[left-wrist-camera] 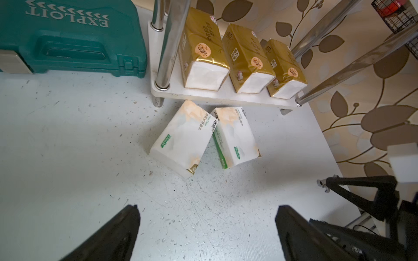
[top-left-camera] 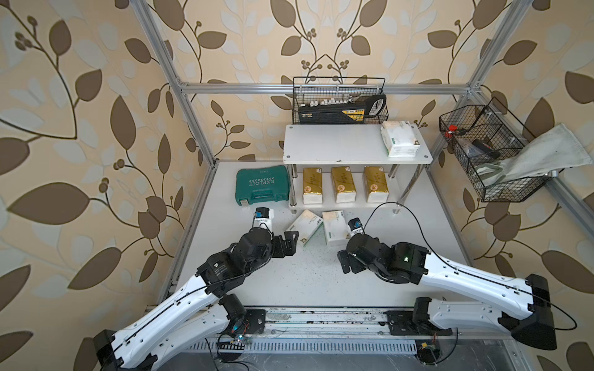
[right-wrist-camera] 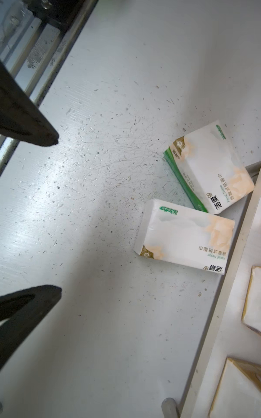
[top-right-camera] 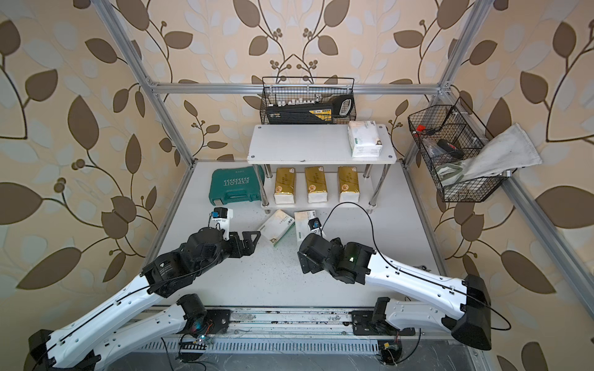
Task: Place the tissue boxes on the shelf by color
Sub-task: Pick up the box of tissues from the center of the board.
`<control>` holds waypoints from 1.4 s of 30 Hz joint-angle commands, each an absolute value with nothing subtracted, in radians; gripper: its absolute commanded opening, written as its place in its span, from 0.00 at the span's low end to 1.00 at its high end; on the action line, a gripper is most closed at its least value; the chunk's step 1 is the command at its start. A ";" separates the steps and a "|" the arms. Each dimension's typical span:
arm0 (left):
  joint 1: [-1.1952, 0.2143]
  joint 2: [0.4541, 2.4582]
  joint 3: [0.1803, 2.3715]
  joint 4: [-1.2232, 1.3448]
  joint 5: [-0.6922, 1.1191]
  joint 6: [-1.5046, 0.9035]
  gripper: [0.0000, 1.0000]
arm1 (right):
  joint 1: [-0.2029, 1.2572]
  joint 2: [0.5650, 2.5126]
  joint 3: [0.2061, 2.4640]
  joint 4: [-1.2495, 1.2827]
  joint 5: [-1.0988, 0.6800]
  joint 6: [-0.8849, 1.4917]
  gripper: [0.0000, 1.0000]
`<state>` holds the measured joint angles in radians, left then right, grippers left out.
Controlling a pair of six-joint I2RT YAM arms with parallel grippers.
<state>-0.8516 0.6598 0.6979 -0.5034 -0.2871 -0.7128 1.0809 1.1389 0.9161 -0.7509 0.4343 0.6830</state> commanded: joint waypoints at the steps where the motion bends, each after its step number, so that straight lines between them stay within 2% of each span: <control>1: -0.856 0.591 0.645 -0.471 -0.365 -0.770 0.99 | 1.090 1.166 0.860 -0.634 0.508 0.749 0.99; 12: -0.856 0.607 0.571 -0.437 -0.309 -0.799 0.99 | 1.080 1.342 0.836 -0.452 0.611 0.757 0.99; 18: -0.857 0.604 0.522 -0.366 -0.308 -0.792 0.99 | 1.012 1.439 0.828 -0.306 0.542 0.716 0.99; 30: -0.857 0.621 0.491 -0.322 -0.319 -0.798 0.99 | 0.878 1.607 0.872 -0.217 0.430 0.657 0.99; 42: -0.856 0.675 0.504 -0.296 -0.297 -0.795 0.99 | 0.840 1.763 0.927 -0.171 0.376 0.631 0.99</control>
<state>-0.8516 0.6678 0.4873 -0.3336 -0.3111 -0.7921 0.8459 1.7306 0.8909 -0.1917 0.3988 0.6476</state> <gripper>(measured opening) 0.990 0.990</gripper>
